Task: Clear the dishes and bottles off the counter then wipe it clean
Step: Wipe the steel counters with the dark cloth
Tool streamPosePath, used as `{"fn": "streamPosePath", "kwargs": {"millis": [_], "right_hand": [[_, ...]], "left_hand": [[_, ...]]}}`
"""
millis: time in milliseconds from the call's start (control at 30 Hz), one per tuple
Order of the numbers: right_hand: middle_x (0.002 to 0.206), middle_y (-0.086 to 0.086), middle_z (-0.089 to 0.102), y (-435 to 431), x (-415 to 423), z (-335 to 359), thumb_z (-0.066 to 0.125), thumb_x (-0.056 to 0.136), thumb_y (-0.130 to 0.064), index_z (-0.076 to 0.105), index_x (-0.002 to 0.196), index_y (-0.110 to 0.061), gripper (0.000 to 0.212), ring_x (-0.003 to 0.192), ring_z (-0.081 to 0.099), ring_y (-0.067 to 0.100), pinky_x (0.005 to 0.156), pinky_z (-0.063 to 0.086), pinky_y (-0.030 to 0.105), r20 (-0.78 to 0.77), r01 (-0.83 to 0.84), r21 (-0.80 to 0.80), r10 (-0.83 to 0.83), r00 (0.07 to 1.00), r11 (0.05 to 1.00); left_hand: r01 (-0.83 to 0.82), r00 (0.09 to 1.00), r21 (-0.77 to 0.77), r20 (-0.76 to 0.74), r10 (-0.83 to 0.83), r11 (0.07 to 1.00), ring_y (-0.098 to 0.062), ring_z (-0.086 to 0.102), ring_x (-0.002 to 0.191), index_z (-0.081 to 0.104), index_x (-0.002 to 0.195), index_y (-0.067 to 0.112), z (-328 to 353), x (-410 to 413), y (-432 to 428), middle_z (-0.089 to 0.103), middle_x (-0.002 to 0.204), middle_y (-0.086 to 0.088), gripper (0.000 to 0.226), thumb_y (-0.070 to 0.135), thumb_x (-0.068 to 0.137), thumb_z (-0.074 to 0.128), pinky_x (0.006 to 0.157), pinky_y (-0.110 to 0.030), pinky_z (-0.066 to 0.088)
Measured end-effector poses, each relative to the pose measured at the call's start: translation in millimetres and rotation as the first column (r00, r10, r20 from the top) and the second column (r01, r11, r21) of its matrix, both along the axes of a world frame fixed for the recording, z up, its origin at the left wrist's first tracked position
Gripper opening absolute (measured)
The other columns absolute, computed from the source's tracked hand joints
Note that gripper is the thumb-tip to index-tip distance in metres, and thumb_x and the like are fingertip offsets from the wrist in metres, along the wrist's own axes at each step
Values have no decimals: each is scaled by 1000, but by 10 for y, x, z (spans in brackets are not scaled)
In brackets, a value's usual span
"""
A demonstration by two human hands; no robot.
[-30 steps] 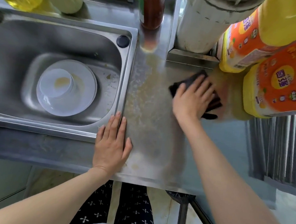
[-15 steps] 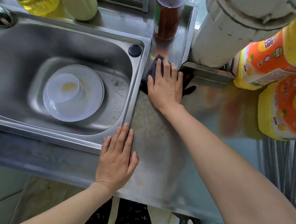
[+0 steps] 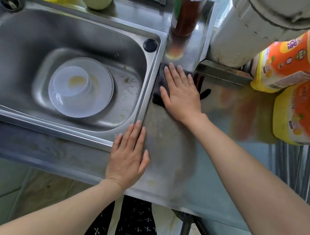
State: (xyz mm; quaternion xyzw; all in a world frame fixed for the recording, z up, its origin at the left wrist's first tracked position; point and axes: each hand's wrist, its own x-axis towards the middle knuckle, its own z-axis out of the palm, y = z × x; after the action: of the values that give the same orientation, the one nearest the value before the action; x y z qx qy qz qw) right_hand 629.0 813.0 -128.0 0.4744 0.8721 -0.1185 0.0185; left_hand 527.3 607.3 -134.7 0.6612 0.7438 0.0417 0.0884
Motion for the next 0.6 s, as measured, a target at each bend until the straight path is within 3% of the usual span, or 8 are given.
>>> {"fn": "streamPosePath", "kwargs": {"millis": [233,367,433,533,600], "right_hand": [[158,1,12,-394,-4,23,25,97,-42,15,150,-17,59,146,9,20,116,5,40,36,1,18,-2,999,1000],[155,1,25,-1126,421,94,26,94,-45,29,147,-18,60,143,21,20,114,16,41,58,-206,-34,207,976,978],[154,-1,26,-1206,714,81,27,94,-47,28,147,-20,59,142,23,20,113,17,40,102,-255,-23,256,961,967],[156,-1,20,-1159,781,73,20,93,-49,22,148,-21,62,144,19,21,114,16,43,114,40,-11,-39,993,999],[158,-1,14,-1217,535,47,19,94,-47,17,149,-20,61,145,11,22,116,9,43,90,262,-1,-261,961,965]], "left_hand": [[-6,995,-51,102,11,999,-18,24,138,29,141,7,75,-21,8,27,151,-9,65,34,83,35,109,-39,21],[31,945,-21,327,-23,999,-16,18,138,32,140,5,203,-127,-29,26,151,-12,60,28,84,34,109,-34,13],[79,942,-2,327,-74,997,-20,17,138,35,138,6,221,-270,-124,27,151,-14,57,26,85,34,109,-36,11],[159,975,-9,158,-155,987,-25,19,138,37,137,5,185,-479,-367,32,148,-16,56,32,88,34,108,-43,13],[184,977,-60,118,-176,981,-25,20,139,33,140,4,175,-522,-490,31,149,-14,66,46,90,33,109,-44,14]]}}
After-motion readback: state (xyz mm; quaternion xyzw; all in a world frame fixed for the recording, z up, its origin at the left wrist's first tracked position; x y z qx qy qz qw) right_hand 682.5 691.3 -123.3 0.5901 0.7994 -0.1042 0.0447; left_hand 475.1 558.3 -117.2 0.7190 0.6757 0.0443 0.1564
